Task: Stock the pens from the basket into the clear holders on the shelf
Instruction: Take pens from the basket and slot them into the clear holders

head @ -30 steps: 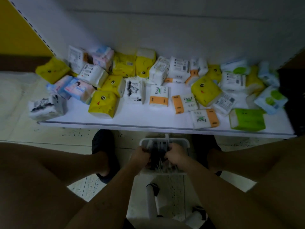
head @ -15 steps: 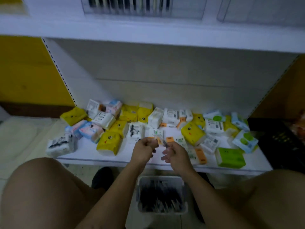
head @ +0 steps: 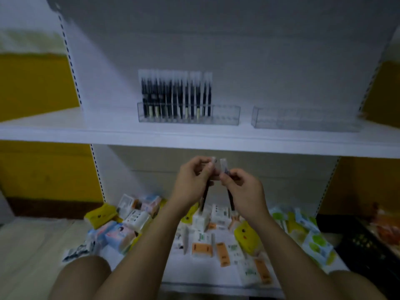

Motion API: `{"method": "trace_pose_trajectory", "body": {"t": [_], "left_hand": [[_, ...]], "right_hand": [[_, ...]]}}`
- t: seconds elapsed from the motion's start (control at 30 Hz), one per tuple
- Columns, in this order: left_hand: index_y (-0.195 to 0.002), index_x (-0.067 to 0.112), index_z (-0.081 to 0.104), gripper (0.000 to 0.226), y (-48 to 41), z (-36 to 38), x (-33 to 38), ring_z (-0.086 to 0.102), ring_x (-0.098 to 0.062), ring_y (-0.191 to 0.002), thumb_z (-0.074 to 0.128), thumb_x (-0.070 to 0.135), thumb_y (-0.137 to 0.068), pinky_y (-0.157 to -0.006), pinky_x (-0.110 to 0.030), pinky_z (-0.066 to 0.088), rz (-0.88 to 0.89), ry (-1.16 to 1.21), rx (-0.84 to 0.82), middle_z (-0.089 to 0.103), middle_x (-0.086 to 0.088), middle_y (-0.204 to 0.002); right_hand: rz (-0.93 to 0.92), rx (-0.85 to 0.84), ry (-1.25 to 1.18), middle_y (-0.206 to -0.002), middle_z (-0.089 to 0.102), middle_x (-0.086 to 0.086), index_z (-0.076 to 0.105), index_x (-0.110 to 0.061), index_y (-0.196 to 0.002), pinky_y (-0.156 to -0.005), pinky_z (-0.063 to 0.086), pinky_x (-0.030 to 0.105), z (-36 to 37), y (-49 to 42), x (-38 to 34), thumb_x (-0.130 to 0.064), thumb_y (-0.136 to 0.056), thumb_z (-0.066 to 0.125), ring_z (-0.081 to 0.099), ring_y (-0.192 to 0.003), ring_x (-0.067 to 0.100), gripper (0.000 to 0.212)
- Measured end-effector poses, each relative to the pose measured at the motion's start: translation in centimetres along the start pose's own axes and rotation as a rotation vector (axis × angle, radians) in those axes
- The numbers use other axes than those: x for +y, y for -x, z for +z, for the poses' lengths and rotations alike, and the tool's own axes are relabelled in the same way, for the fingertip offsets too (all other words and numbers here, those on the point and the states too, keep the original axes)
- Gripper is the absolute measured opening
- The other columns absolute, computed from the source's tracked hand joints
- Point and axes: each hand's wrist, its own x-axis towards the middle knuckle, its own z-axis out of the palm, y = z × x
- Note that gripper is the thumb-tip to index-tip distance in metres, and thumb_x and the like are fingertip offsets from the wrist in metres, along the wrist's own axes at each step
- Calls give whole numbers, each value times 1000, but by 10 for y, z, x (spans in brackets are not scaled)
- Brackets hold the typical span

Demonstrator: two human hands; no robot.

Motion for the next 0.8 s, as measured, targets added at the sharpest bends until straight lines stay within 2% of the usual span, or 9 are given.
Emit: {"method": "trace_pose_trajectory", "body": {"t": [0.07, 0.17, 0.27, 0.33, 0.4, 0.53, 0.67, 0.8], "left_hand": [[-99, 16, 64, 9, -13, -5, 26, 71, -14, -85, 59, 21, -94, -79, -41, 58, 91, -104, -10, 74, -1, -84], [-97, 16, 68, 8, -33, -9, 65, 71, -15, -83, 64, 22, -91, -81, -45, 58, 143, -170, 11, 74, 0, -85], [-100, 11, 67, 12, -50, -8, 99, 72, -14, -84, 65, 17, -90, -82, -42, 58, 167, -188, -40, 72, -2, -90], [-112, 14, 64, 20, -62, -8, 117, 71, -11, -85, 63, 15, -91, -79, -36, 59, 226, -221, -58, 70, -5, -95], [-120, 22, 60, 29, -75, -8, 130, 71, -9, -83, 62, 14, -92, -77, -32, 60, 283, -263, -51, 71, -4, -95], [-114, 24, 63, 23, -104, -8, 146, 70, -7, -84, 62, 19, -92, -82, -34, 58, 343, -340, -28, 73, 3, -92], [-111, 25, 62, 19, -135, -10, 156, 69, -4, -81, 61, 21, -93, -77, -31, 59, 391, -401, 33, 72, 5, -94], [-109, 23, 62, 17, -167, -12, 161, 68, -7, -81, 60, 17, -93, -75, -31, 60, 429, -452, 93, 68, 5, -100]], "right_hand": [[-74, 38, 72, -83, 63, 1, 69, -16, -82, -66, 43, 17, -11, -18, -22, -29, -88, 68, 60, -76, 7, 14], [-140, 44, 26, -85, 67, -4, 70, -20, -96, -70, 47, 16, -25, -43, -59, -25, -88, 69, 62, -80, 5, 10], [-188, 45, -28, -81, 64, -3, 55, -31, -128, -69, 49, 13, -36, -64, -86, -16, -90, 66, 64, -76, 5, 43], [-244, 40, -40, -82, 62, 0, 45, -38, -138, -72, 53, 16, -42, -78, -100, -11, -90, 64, 66, -74, 6, 58], [-263, 31, -48, -83, 62, -2, 49, -36, -135, -72, 55, 20, -45, -93, -111, -10, -90, 65, 68, -71, 6, 54], [-297, 57, -38, -89, 63, -2, 56, -35, -122, -70, 58, 31, -44, -130, -120, -15, -88, 68, 69, -70, 8, 42], [-312, 123, -33, -96, 62, -4, 59, -30, -120, -71, 58, 34, -37, -169, -120, -20, -88, 69, 69, -73, 11, 35], [-335, 174, -48, -95, 60, -7, 59, -25, -119, -72, 58, 32, -27, -203, -121, -18, -85, 72, 66, -77, 12, 37]]}}
